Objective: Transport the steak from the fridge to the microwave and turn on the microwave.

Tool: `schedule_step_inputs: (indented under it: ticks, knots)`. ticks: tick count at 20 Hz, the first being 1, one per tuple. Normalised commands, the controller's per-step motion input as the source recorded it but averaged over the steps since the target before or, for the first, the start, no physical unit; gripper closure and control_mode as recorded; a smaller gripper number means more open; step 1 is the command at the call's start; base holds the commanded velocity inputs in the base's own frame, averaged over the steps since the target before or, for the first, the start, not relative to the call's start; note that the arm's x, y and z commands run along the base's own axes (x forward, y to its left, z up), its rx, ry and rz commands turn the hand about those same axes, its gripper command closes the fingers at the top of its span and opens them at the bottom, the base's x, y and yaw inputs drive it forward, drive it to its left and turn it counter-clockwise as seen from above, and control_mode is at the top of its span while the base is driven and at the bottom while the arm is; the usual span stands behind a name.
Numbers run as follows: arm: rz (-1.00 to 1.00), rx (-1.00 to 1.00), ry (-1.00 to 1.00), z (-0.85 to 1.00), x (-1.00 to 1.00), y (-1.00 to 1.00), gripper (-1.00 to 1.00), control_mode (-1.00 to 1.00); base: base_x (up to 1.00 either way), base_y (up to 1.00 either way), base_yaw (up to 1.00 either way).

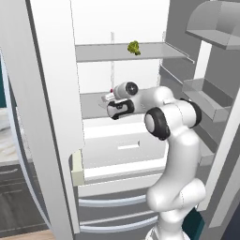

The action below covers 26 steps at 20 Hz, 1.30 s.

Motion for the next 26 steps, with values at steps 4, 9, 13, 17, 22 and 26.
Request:
schedule_step_inputs:
  ticks: [4, 9, 13, 17, 22, 26]
  knots:
    - [0.00, 0.00, 0.00, 0.18, -0.38, 0.01, 1.00, -1.00, 0.00, 0.00, 0.00]
    - [0.00, 0.00, 0.00, 0.16, -0.47, 0.09, 1.00, -1.00, 0.00, 0.00, 0.00]
    - [-0.01, 0.02, 0.00, 0.30, -0.47, 0.01, 1.00, -1.00, 0.00, 0.00, 0.00]
    - [-0.03, 0.01, 0.00, 0.35, -0.52, 0.00, 1.00, -1.00, 0.00, 0.00, 0.00]
    - [-0.04, 0.00, 0.00, 0.34, -0.59, 0.00, 1.00, -1.00, 0.00, 0.00, 0.00]
    - [-0.07, 0.03, 0.04, 0.33, -0.56, 0.00, 1.00, -1.00, 0.00, 0.00, 0.00]
